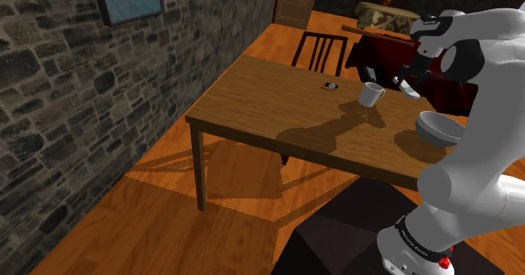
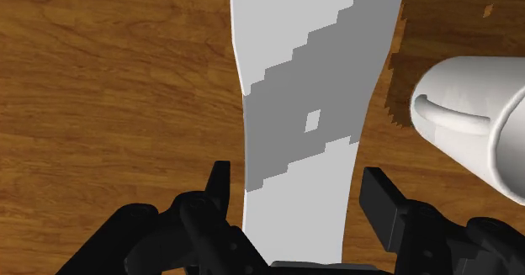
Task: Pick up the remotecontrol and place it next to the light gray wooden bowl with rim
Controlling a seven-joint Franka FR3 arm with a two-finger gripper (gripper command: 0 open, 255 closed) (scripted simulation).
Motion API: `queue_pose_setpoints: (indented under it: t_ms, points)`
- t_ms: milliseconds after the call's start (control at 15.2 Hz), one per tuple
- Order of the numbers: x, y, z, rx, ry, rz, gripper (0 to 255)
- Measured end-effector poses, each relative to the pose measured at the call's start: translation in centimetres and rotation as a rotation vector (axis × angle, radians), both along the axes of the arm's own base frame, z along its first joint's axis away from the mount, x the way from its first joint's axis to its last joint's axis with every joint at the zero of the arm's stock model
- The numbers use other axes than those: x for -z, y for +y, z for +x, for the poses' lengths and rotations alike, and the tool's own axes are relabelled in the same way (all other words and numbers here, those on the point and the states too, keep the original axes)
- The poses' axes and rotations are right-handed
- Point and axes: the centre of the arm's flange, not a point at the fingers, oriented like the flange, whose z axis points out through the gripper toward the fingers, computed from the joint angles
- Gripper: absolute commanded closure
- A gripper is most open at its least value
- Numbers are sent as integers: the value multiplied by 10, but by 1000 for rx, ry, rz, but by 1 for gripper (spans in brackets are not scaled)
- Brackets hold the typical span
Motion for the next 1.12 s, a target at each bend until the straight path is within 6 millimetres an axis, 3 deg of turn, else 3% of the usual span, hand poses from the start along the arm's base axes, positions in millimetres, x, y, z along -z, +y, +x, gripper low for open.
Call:
queue_pose_setpoints:
  t_ms: [1122]
  points:
    - [90, 0, 0, 0, 0, 0, 255]
